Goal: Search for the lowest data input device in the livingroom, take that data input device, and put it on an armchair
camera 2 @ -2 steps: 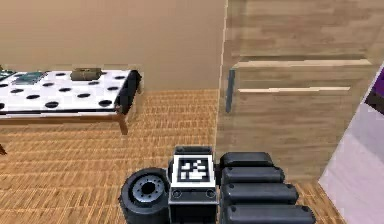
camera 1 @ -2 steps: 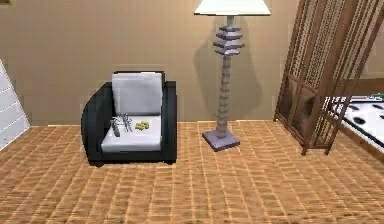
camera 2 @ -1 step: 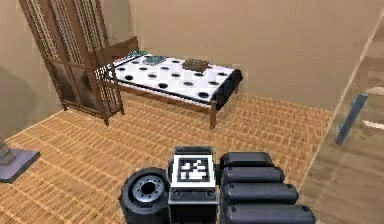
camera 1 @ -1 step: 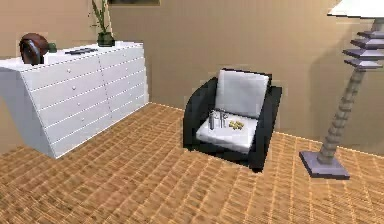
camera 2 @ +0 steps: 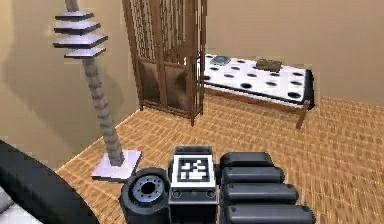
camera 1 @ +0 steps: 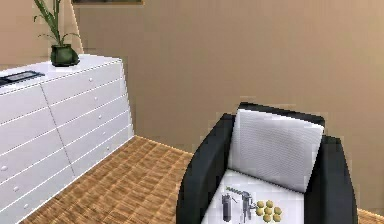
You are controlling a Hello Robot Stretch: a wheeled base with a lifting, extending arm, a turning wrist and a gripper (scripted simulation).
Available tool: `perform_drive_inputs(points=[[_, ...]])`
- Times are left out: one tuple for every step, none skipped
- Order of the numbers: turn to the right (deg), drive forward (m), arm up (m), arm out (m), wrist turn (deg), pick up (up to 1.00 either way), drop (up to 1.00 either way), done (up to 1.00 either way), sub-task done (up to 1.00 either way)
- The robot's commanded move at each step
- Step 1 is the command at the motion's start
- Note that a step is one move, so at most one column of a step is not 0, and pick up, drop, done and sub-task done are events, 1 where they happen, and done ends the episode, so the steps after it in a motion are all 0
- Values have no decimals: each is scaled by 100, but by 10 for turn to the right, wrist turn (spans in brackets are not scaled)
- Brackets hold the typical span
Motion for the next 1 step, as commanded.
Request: perform_drive_inputs(points=[[-120,0,0,0,0,0,0,0,0]])
